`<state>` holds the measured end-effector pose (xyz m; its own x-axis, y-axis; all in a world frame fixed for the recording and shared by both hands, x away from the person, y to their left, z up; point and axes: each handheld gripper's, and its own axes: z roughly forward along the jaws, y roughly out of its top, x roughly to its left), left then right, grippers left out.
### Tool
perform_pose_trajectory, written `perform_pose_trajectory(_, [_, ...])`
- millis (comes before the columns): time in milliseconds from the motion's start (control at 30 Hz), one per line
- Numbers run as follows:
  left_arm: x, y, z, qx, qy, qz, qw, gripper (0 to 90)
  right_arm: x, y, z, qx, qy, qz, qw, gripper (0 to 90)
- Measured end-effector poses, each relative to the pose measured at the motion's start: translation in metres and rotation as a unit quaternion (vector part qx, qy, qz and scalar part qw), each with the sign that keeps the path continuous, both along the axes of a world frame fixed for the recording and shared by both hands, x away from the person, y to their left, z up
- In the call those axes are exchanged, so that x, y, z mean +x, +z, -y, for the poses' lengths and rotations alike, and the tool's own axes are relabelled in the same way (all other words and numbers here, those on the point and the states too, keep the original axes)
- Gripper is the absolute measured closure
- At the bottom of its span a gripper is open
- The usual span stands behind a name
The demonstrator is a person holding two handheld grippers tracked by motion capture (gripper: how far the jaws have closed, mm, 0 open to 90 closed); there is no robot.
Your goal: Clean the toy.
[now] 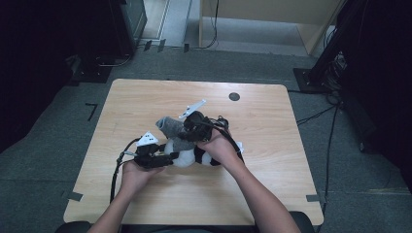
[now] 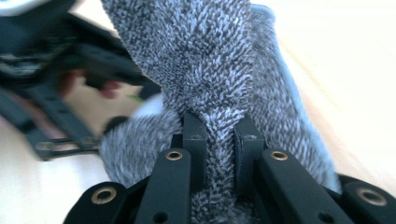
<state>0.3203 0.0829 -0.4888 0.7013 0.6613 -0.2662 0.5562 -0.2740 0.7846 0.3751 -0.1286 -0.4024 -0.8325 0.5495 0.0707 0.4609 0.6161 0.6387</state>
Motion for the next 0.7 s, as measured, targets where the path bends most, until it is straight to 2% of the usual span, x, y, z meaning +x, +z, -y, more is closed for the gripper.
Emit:
perform_pose_trajectory(100, [0.0,0.0,0.0,0.002,-0.002,0.002,1.0,43.5,0.01,-0.002,0.014,0.004,-0.019,-0.012,0.9997,79.9])
perform_pose_trajectory(167, [-0.001,0.0,0.0,0.002,-0.002,0.002,1.0,43.5,0.014,-0.004,0.021,-0.002,-0.032,-0.02,0.9993,79.8])
perform_pose_trajectory(233, [-0.001,0.0,0.0,-0.001,-0.002,0.001,1.0,43.5,0.019,-0.006,0.029,-0.007,-0.042,-0.016,0.999,79.8])
perform_pose_trajectory(300, [-0.001,0.0,0.0,-0.003,-0.002,0.0,1.0,43.5,0.023,-0.007,0.036,0.001,-0.048,-0.014,0.9987,79.7])
perform_pose_trajectory(533, [-0.001,0.0,0.0,-0.005,-0.003,0.003,1.0,43.1,0.027,-0.005,0.045,0.0,-0.075,0.027,0.9968,79.3])
perform_pose_trajectory(700, [-0.002,-0.001,-0.001,-0.01,-0.004,0.003,0.9999,41.8,0.033,0.0,0.058,0.013,-0.116,0.04,0.9923,79.6])
